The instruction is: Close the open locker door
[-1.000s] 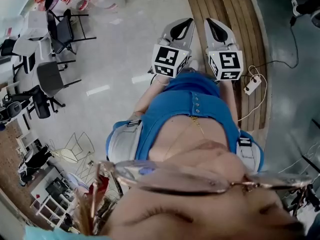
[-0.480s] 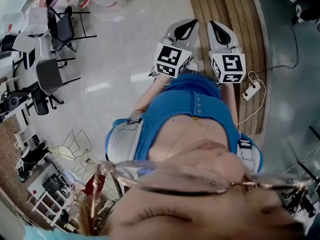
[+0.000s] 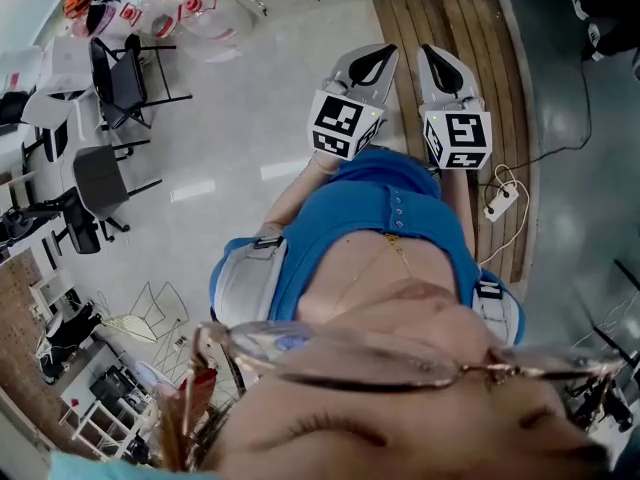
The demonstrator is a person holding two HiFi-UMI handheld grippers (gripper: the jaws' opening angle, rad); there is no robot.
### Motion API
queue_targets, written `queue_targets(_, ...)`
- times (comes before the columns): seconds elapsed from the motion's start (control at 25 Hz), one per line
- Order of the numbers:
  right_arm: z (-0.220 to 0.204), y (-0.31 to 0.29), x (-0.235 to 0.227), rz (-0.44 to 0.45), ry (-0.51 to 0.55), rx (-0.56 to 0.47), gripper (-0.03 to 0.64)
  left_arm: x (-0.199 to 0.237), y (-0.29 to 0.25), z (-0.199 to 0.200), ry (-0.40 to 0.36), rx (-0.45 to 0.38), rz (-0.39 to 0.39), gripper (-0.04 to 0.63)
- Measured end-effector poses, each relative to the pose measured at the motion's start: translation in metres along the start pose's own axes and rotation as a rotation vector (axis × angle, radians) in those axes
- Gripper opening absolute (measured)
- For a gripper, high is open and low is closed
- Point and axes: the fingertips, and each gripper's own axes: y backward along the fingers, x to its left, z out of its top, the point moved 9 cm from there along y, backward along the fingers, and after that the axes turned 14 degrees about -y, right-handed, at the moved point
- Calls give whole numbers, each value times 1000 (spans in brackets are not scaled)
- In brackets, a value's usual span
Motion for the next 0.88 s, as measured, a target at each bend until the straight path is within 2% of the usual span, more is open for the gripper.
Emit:
queue_targets(0.4,15,-99,7,0,6,-6,2,84,-23,-8,-12,4,-52,-2)
queue_targets(0.88,25,-161,14,-7,-20,5,2,147,-43,-14,9,18,-32,-3)
